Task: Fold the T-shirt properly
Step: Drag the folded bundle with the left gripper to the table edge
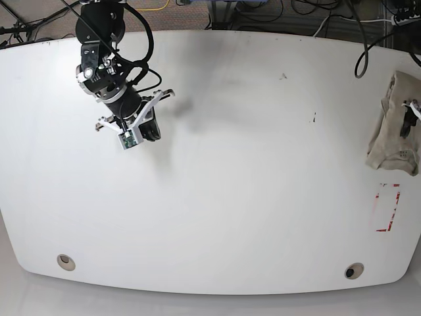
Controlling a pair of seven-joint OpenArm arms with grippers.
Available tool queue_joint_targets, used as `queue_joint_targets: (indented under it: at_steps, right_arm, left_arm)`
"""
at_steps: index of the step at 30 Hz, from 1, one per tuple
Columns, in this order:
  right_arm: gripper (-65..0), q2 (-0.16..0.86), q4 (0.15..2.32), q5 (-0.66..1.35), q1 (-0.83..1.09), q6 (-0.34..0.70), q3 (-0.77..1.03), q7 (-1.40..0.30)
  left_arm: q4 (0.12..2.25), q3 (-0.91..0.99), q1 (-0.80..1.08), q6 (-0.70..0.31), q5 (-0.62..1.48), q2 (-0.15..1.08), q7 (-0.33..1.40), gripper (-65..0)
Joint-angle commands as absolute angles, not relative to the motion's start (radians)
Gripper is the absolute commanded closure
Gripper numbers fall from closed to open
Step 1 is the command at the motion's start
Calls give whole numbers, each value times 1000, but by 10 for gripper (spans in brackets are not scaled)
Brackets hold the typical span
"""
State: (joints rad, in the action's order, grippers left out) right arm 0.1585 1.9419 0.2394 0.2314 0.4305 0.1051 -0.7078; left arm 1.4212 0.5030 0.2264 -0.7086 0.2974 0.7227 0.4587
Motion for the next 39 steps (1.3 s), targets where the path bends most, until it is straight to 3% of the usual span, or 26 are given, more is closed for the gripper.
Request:
queue_joint_targets:
  at_steps: [1,8,25,39]
  right_arm:
    - [-43,165,1962,245,223,435,110,-680]
    - [-43,165,1962,243,223,435,107,-680]
    - [-43,165,1962,242,239,435,110,-679]
    - [-43,165,1963,248,249,435,110,-679]
  left_arm:
    - [1385,518,199,-698,300,736,444,-465]
    - [1259,460,120,-698,300,688,403,-464]
    - [829,361,56,-698,208,648,91,-464]
    - [802,484,104,-698,206,680,62,-464]
